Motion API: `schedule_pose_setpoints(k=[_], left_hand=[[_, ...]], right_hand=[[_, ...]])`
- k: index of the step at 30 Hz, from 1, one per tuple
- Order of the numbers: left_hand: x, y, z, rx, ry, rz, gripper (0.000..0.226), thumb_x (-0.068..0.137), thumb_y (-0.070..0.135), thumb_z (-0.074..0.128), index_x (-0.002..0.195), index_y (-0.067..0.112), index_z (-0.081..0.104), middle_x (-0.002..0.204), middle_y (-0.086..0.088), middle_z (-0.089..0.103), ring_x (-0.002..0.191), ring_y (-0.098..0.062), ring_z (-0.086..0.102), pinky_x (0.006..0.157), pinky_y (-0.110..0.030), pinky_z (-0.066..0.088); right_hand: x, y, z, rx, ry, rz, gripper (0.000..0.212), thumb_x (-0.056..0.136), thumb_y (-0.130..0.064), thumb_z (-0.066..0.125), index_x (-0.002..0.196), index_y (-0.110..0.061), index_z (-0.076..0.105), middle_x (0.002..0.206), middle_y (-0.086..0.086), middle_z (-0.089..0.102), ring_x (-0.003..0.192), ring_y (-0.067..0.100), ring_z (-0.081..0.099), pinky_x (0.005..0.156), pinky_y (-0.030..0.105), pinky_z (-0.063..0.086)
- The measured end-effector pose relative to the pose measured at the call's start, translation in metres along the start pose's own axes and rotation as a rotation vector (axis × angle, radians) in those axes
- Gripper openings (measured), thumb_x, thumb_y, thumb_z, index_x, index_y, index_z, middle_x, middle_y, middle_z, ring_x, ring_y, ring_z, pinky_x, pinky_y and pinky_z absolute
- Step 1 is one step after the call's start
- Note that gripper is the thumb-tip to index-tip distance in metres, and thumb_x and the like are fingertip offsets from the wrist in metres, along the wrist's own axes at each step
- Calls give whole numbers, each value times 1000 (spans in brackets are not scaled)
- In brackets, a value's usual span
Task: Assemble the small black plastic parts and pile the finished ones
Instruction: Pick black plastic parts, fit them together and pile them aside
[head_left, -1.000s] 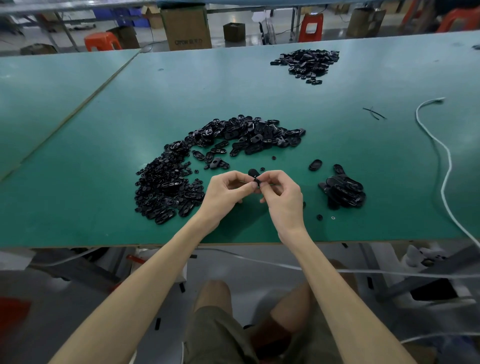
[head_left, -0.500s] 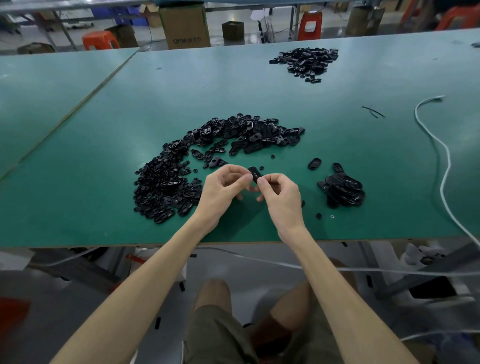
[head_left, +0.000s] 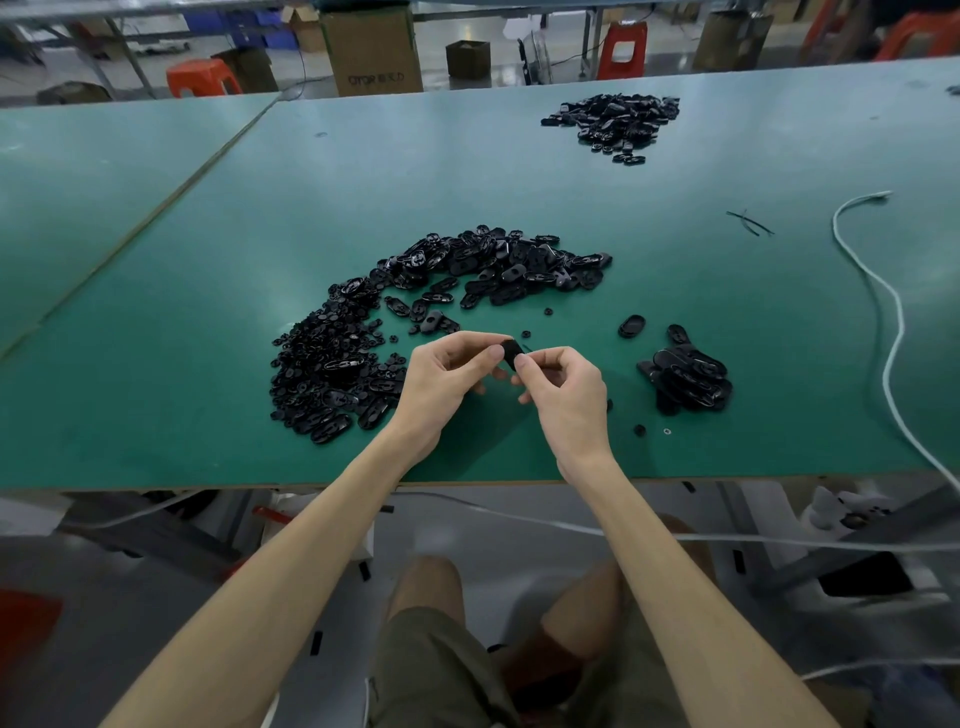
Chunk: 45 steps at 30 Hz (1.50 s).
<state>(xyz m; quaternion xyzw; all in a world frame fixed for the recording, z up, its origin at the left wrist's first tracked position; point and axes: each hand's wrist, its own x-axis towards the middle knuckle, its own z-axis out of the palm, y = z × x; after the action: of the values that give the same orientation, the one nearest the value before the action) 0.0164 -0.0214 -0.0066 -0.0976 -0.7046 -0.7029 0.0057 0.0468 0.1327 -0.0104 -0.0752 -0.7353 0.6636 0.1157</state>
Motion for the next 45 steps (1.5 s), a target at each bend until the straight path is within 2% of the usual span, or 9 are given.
schedule_pose_setpoints(k=[7,16,22,27,30,36,40,43,45], left_hand=[[0,1,0,-10,-1,4,15,93,14,74,108,9,78,88,-7,77,75,-11,68,65,-21,52],[-2,1,0,-23,-28,6,16,92,13,75,107,8,78,90,-7,78,75,-16,70,64,-22,52],[-2,2,-1,-51,-51,9,18,91,11,76,107,3,76,96,-12,79,85,-21,75,70,-23,55],[-3,4,0,-72,-66,1,16,91,10,77,104,2,74,96,-13,78,85,-23,76,69,-24,56],[-3,5,2,-71,-77,-11,19,91,10,76,107,2,72,97,-14,78,86,-26,77,70,-25,57],[-5,6,2,-67,-123,-2,30,96,10,71,126,16,69,96,-15,78,92,-31,77,73,-27,58],[-4,5,3,-33,-127,0,20,96,9,70,115,13,75,97,-11,79,96,-24,76,77,-25,57],[-3,4,2,-25,-110,2,17,94,8,72,109,14,77,102,-8,79,98,-25,76,78,-25,57],[-3,3,1,-39,-101,-3,17,93,6,73,108,13,77,103,-9,79,96,-25,76,79,-25,57]], right_hand=[[0,-1,0,11,18,-10,11,98,-22,71,91,-14,68,75,-3,75,57,3,66,61,15,51],[1,-1,-1,49,43,-6,10,99,-22,69,91,-15,69,74,-1,75,58,8,66,65,21,54],[1,1,0,22,38,-1,12,99,-24,68,91,-15,68,76,-2,73,57,1,63,62,13,49],[2,1,-1,37,45,4,12,99,-25,69,92,-16,68,79,-1,73,58,1,63,63,13,49],[3,2,-2,47,49,11,11,99,-25,70,92,-16,68,80,-1,73,60,0,63,64,14,50],[1,0,-3,75,45,-9,8,96,-19,73,91,-16,68,85,-1,71,74,7,63,70,24,54],[0,-2,-3,109,45,-26,12,91,-12,79,96,-15,68,91,-2,74,85,17,71,79,29,59],[0,-2,-2,101,49,-31,18,89,-12,81,98,-19,68,93,-4,73,85,13,71,80,29,59],[0,-1,-2,97,52,-26,18,88,-15,83,97,-20,68,91,-5,73,81,8,69,74,28,57]])
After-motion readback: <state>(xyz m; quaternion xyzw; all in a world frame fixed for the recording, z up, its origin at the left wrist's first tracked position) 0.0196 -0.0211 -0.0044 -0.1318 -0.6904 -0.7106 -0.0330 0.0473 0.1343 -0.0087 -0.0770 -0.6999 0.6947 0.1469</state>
